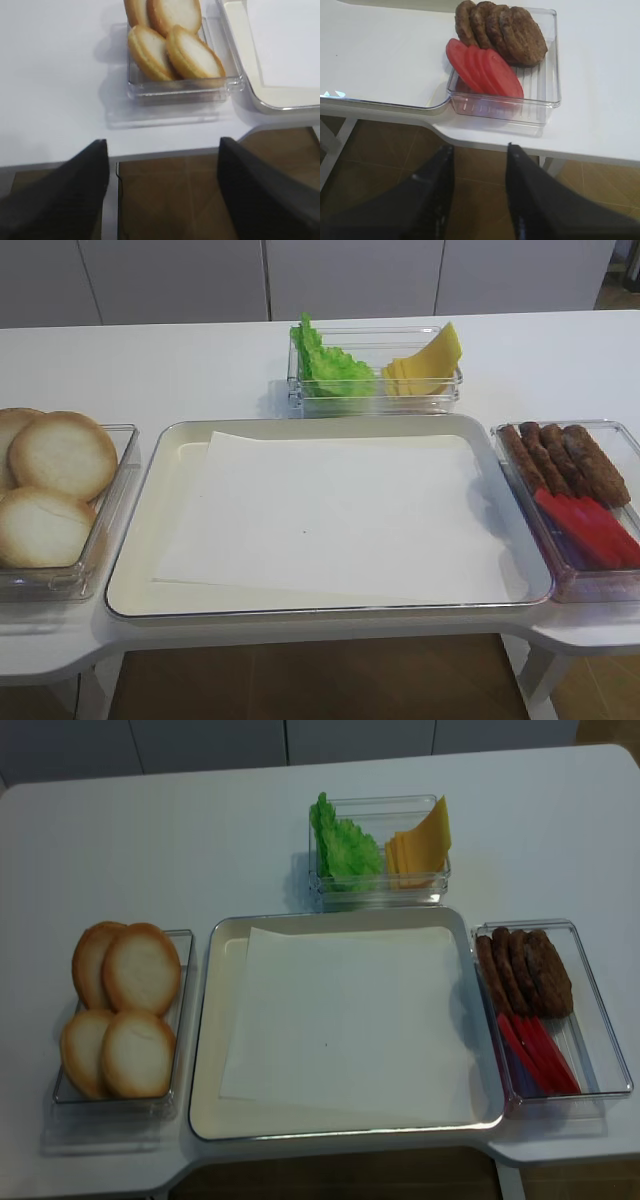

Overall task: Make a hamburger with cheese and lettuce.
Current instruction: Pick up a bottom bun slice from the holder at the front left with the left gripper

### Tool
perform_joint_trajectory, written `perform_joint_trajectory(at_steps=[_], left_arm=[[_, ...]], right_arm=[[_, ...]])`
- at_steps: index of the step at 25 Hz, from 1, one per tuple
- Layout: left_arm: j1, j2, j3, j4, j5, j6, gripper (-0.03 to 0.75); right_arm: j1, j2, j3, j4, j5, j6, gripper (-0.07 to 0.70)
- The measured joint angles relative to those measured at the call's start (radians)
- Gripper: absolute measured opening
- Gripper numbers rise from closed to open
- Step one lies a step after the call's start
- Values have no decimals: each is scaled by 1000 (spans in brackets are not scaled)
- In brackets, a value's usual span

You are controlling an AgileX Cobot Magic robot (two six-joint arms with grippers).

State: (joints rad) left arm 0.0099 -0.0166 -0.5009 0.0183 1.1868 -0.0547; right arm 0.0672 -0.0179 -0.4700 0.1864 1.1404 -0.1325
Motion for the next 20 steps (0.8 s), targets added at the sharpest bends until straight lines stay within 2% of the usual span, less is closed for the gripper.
perform_joint_trajectory(at_steps=[5, 11, 20], left_arm=[[0, 74, -110, 56, -26, -42, 501], [0, 312, -238, 108, -93, -99, 501], [0, 649, -348, 110, -138, -168, 501]], right_arm=[[0, 0, 0, 0, 0, 0, 281], [0, 0, 0, 0, 0, 0, 281], [0, 0, 0, 0, 0, 0, 281]])
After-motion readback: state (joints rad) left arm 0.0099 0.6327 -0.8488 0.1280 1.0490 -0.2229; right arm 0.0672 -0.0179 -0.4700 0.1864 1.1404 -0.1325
